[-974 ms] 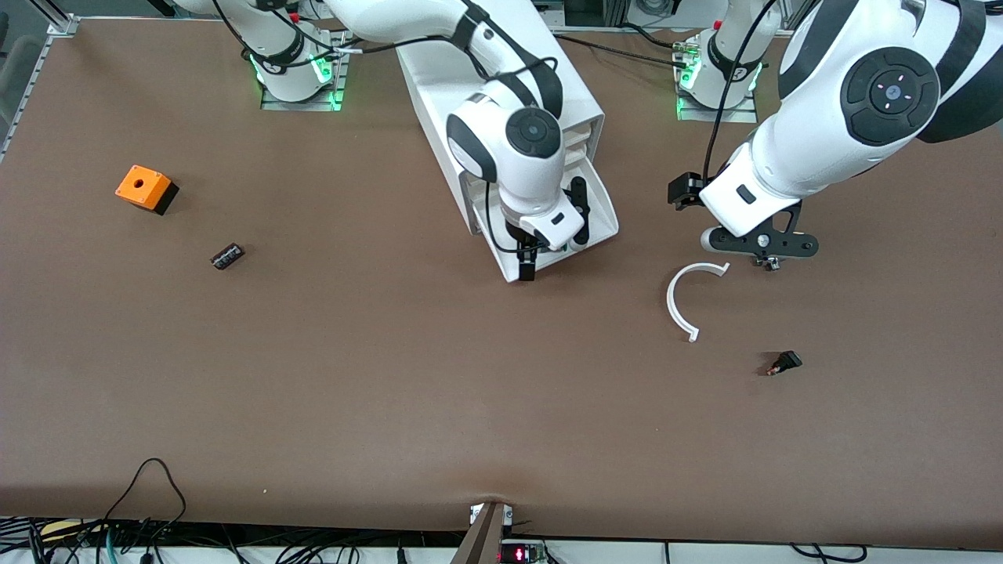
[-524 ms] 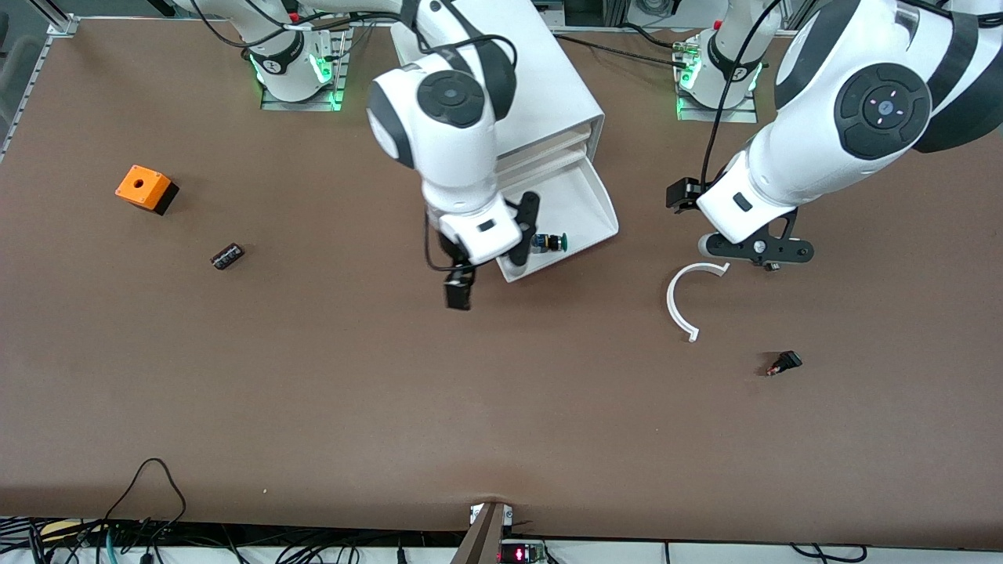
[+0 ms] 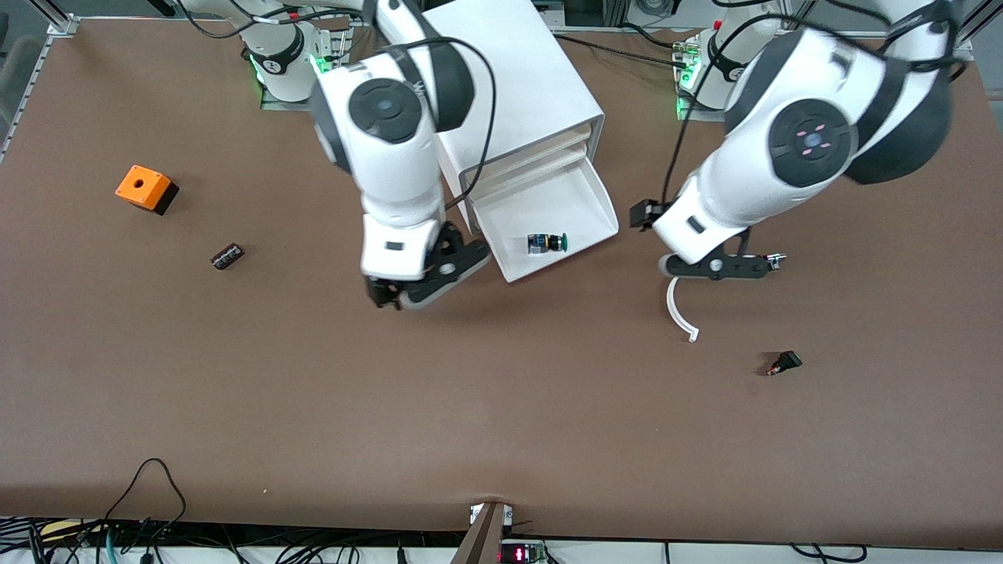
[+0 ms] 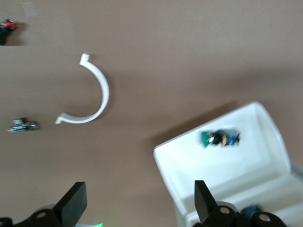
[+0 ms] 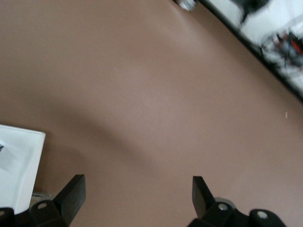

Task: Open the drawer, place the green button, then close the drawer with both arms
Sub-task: 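Retract the right gripper to rest while the left gripper reaches the drawer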

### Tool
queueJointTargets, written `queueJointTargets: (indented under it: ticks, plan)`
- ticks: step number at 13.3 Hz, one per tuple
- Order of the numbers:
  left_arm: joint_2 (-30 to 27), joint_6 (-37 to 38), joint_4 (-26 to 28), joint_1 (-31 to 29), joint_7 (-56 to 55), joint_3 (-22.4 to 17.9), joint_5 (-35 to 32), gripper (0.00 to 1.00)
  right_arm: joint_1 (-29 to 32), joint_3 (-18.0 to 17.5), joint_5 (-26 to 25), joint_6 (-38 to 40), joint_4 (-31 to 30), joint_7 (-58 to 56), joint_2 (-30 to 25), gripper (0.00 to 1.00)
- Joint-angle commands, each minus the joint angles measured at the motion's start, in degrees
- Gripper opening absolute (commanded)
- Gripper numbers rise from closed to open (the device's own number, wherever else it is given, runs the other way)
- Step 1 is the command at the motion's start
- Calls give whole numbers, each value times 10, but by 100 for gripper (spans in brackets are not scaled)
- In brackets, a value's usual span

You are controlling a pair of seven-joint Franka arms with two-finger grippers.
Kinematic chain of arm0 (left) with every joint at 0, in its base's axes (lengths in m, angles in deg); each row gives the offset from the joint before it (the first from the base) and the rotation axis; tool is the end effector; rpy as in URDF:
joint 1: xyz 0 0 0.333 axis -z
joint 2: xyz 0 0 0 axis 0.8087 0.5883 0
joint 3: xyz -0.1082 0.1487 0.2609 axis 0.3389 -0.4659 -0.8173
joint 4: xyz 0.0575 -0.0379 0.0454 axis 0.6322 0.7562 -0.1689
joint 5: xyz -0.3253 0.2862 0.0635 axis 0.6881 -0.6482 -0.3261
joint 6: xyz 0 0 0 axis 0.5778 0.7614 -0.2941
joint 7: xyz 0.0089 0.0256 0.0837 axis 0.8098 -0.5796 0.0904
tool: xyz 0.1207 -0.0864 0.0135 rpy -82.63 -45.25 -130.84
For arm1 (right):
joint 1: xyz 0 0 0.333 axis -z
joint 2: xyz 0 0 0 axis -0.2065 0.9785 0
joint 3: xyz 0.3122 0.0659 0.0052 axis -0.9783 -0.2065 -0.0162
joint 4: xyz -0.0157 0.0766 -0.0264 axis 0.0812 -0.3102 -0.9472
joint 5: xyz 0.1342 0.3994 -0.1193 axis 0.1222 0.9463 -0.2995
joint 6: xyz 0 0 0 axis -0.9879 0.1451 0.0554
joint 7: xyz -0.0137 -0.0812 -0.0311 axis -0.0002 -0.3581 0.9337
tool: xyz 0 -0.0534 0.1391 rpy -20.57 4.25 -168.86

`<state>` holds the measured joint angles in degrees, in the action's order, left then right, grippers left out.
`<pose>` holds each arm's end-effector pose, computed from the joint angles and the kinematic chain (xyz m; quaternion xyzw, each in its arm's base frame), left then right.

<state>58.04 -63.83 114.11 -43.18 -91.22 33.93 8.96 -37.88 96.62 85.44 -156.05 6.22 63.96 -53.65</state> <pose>0.6260 -0.2997 0.4469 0.9936 0.0228 -0.1092 0.0169 0.6680 0.4088 0.4302 0.9534 0.2872 0.0659 0.0643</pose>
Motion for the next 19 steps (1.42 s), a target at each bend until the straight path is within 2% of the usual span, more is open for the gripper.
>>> queueJointTargets:
  ticks: [1,5,9,10,12,15,16,19]
  plan:
    - [60,-58,-24,21,-62,-3,-2,100,38,-10,3,40,-42,51,-33,100]
    - [135,-205,-21,40,-125,-3,-3,100,97,-13,3,106,-47,99,-40,100]
    - [170,-234,-7,61,-174,-5,-30,100,229,-16,6,117,-77,85,-91,100]
    - [177,-239,-2,62,-174,-5,-30,100,265,-37,9,116,-79,43,-104,100]
    - [178,-278,39,61,-176,-6,-30,99,352,-105,7,113,-91,-16,-135,100]
    - [170,-352,118,67,-232,-4,-31,99,455,-181,6,88,-150,-69,-196,100]
    - [170,-363,130,79,-255,-4,-31,99,476,-196,4,81,-182,-75,-224,100]
    - [169,-362,151,84,-262,-1,-31,99,515,-200,1,69,-231,-131,-271,100]
